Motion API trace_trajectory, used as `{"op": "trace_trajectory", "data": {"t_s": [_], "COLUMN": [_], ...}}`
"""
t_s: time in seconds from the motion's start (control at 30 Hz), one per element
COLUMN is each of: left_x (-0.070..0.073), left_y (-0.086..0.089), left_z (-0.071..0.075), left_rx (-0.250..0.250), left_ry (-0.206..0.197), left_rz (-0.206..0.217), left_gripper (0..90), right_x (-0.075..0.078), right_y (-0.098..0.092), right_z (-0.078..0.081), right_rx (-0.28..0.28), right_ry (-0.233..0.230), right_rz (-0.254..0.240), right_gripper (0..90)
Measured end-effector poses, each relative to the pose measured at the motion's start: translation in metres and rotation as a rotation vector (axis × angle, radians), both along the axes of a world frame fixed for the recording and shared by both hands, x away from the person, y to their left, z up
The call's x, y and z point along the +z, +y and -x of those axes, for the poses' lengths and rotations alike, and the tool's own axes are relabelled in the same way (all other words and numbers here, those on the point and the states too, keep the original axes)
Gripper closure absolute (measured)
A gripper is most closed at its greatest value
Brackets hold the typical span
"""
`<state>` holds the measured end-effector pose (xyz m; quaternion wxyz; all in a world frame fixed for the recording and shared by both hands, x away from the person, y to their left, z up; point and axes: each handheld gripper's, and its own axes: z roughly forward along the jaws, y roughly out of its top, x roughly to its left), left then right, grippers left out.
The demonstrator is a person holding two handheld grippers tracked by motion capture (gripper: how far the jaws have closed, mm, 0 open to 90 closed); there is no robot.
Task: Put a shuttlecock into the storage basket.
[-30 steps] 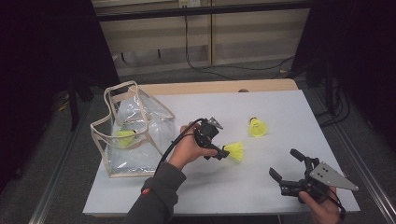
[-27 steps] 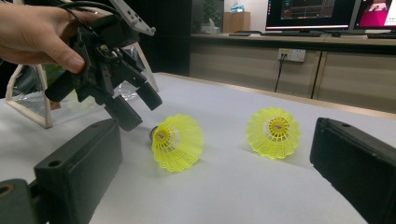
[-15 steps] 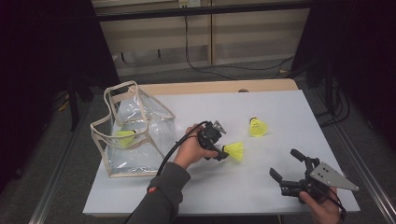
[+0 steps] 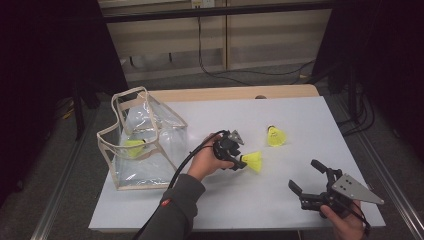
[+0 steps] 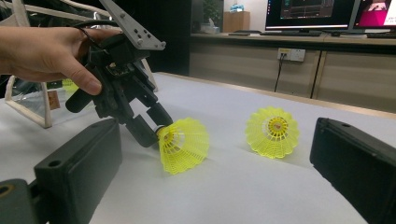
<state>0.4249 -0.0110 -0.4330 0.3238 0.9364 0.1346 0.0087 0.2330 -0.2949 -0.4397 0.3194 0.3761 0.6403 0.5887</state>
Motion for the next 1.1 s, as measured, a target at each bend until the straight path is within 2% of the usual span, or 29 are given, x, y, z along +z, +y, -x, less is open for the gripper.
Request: {"op": "trace_trajectory", "data": {"t_s": [0.2, 0.3, 0.43, 0.53, 0.67, 0.7, 0.73, 0.77, 0.87, 0.93, 1.03, 1.1], "left_x": [0.000, -0.001, -0.001, -0.001, -0.005, -0.005, -0.005, -0.004, -0.003, -0.002, -0.001, -0.001], "left_y": [0.001, 0.001, 0.000, -0.001, -0.003, -0.003, -0.003, -0.003, -0.003, -0.003, -0.002, -0.002], "left_z": [0.003, 0.007, 0.009, 0.009, 0.008, 0.008, 0.009, 0.009, 0.010, 0.011, 0.012, 0.014], "left_rx": [-0.005, -0.005, -0.010, -0.012, -0.006, -0.014, -0.007, -0.002, -0.013, -0.012, 0.030, 0.031], "left_ry": [0.016, 0.040, 0.047, 0.032, 0.053, 0.052, 0.067, 0.072, 0.057, 0.061, 0.089, 0.082], "left_rz": [-0.014, -0.026, -0.032, -0.025, -0.026, -0.030, -0.022, -0.029, -0.047, -0.058, -0.061, -0.064], "left_gripper": [55.0, 60.5, 61.0, 59.6, 54.7, 55.3, 56.3, 61.7, 61.9, 62.0, 62.1, 62.2], "right_x": [0.000, 0.000, 0.000, 0.000, 0.000, 0.000, 0.000, 0.000, 0.000, 0.000, 0.000, 0.000], "right_y": [0.000, 0.000, 0.000, 0.000, 0.000, 0.000, 0.000, 0.000, 0.000, 0.000, 0.001, 0.001], "right_z": [0.000, 0.000, 0.000, 0.000, 0.000, 0.000, 0.000, 0.000, 0.000, 0.000, 0.000, 0.000], "right_rx": [0.000, -0.001, -0.001, 0.000, -0.001, 0.000, 0.000, -0.001, -0.001, -0.001, -0.001, -0.001], "right_ry": [0.000, 0.001, 0.000, 0.000, 0.001, 0.000, -0.001, 0.000, 0.002, 0.000, 0.001, 0.001], "right_rz": [-0.001, 0.000, -0.001, 0.002, 0.003, 0.002, 0.001, 0.001, 0.002, 0.004, 0.003, 0.002], "right_gripper": [2.1, 2.0, 2.0, 2.0, 2.1, 2.1, 2.1, 2.1, 2.1, 2.1, 2.1, 2.1]}}
